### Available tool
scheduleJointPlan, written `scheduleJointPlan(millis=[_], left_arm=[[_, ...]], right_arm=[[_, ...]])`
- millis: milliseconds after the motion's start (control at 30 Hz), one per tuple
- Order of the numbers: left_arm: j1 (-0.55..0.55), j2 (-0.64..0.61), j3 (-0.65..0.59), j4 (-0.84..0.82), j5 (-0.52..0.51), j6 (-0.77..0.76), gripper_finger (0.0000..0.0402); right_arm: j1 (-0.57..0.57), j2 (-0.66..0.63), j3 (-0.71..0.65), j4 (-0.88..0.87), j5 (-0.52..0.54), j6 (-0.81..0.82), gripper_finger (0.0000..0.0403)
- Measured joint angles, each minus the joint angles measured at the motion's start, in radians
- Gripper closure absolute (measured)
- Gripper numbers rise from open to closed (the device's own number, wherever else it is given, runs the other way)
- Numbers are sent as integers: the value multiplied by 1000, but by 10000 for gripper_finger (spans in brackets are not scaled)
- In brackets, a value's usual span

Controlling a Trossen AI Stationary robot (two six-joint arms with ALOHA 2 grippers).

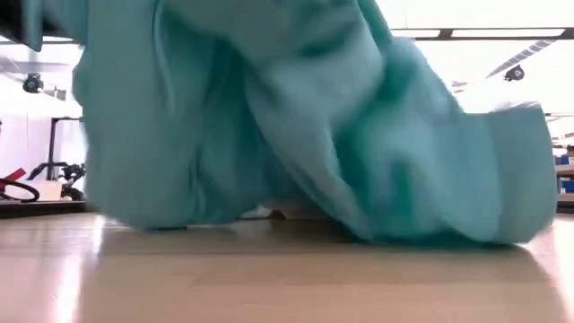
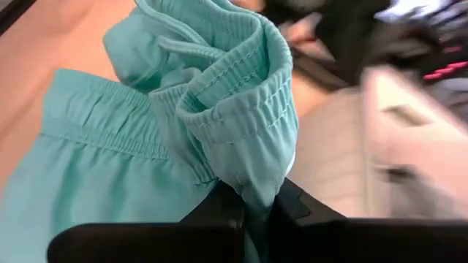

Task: Sort clothes
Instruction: Put the green shorts into the white bin

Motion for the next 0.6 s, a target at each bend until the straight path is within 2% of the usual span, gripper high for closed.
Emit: scheduleJointPlan(millis=[167,600], left_arm=[[0,0,0,-2,0,0,366],[0,0,0,-2,0,0,366]], right_arm=[[3,-52,85,4,131,-29,402],[3,-54,349,34,361,-180,403]])
